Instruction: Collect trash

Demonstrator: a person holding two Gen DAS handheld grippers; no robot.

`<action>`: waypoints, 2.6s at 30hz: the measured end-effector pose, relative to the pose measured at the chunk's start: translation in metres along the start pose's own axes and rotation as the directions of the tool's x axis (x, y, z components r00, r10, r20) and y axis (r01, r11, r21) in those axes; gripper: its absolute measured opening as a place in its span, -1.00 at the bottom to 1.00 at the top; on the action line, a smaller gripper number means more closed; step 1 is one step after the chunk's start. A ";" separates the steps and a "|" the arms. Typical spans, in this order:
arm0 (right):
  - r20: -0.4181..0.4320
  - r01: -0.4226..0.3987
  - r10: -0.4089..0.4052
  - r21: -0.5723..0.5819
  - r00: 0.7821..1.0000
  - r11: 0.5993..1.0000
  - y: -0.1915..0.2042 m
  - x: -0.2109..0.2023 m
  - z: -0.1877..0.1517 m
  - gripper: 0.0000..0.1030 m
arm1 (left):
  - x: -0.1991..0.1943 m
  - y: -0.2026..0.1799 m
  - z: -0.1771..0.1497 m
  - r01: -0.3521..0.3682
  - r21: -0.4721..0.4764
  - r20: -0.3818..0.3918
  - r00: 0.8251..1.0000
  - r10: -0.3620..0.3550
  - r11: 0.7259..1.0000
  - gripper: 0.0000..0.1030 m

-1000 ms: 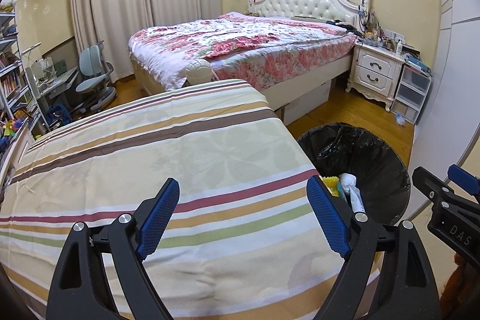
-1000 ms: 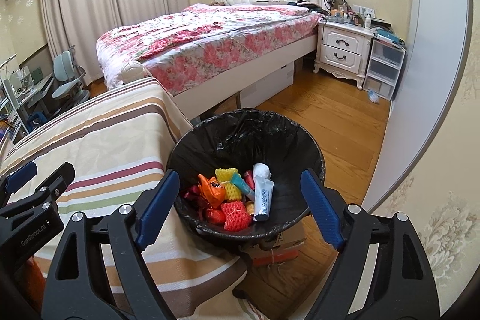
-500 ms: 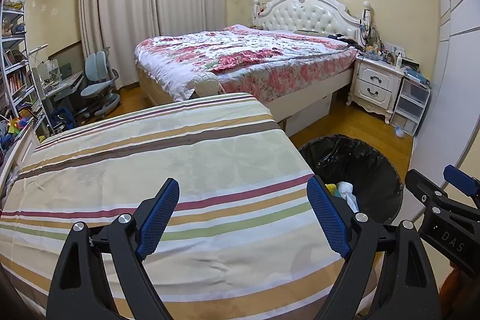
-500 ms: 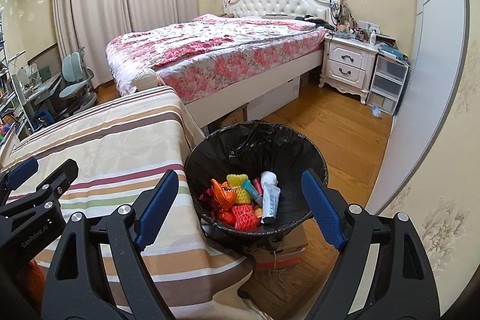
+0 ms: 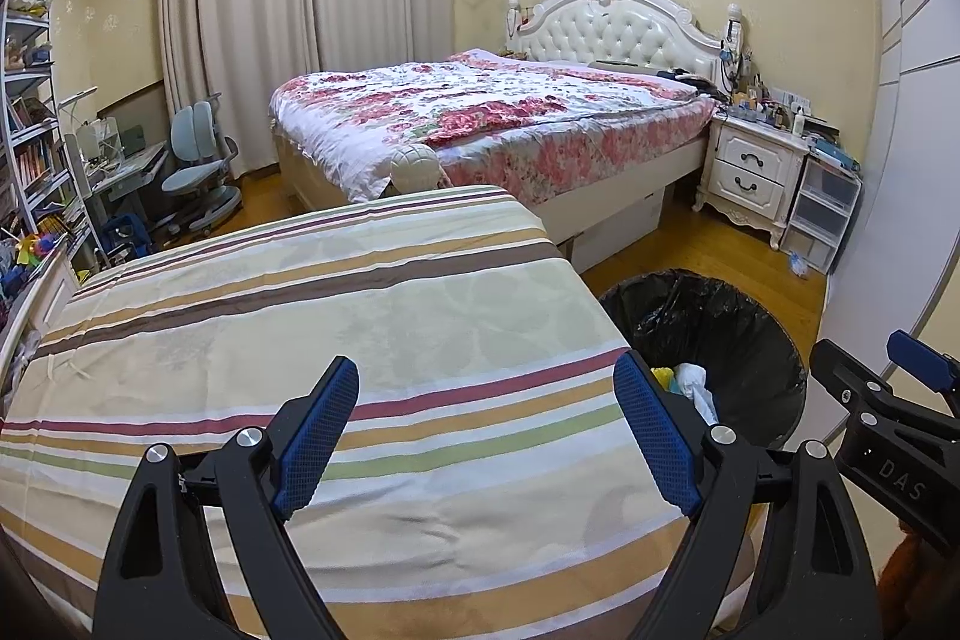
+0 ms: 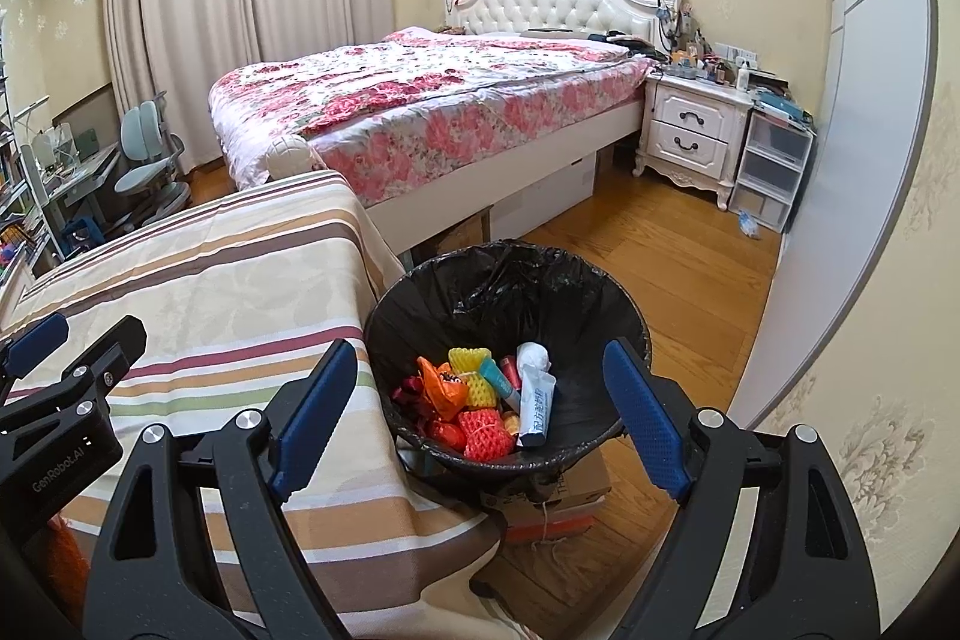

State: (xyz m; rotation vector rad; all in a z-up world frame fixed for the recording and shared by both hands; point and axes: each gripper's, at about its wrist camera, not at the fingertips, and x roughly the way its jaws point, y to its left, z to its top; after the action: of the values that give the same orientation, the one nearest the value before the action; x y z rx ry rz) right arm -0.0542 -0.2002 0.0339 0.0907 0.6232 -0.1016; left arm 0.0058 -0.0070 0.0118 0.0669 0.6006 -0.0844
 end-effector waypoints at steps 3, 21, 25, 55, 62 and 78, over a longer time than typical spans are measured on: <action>0.001 -0.001 0.001 0.001 1.000 1.000 0.000 0.000 0.000 0.60 | 0.000 0.000 0.000 -0.001 -0.001 0.001 1.000 0.001 1.000 0.64; -0.002 0.000 0.000 -0.001 1.000 1.000 0.000 0.001 0.000 0.60 | 0.000 0.001 0.000 0.001 -0.001 0.000 1.000 -0.001 1.000 0.64; -0.001 0.001 -0.001 0.001 1.000 1.000 0.000 0.000 0.000 0.60 | 0.000 0.001 0.000 0.001 0.000 0.001 1.000 -0.001 1.000 0.64; -0.001 0.001 -0.001 -0.001 1.000 1.000 0.000 0.000 0.000 0.60 | -0.004 0.002 0.005 0.001 -0.003 0.028 1.000 -0.001 1.000 0.64; -0.002 0.002 -0.002 -0.002 1.000 1.000 0.001 0.001 0.000 0.60 | -0.004 -0.001 0.005 0.013 0.006 0.035 0.999 -0.013 1.000 0.64; -0.003 0.001 -0.001 -0.003 1.000 1.000 0.001 0.001 0.000 0.60 | -0.001 -0.003 0.002 0.014 0.004 0.042 0.999 -0.015 1.000 0.64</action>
State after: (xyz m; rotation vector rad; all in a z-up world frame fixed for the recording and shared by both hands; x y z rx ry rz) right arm -0.0537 -0.1988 0.0335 0.0877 0.6263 -0.1011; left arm 0.0057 -0.0097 0.0145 0.0644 0.5591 -0.1009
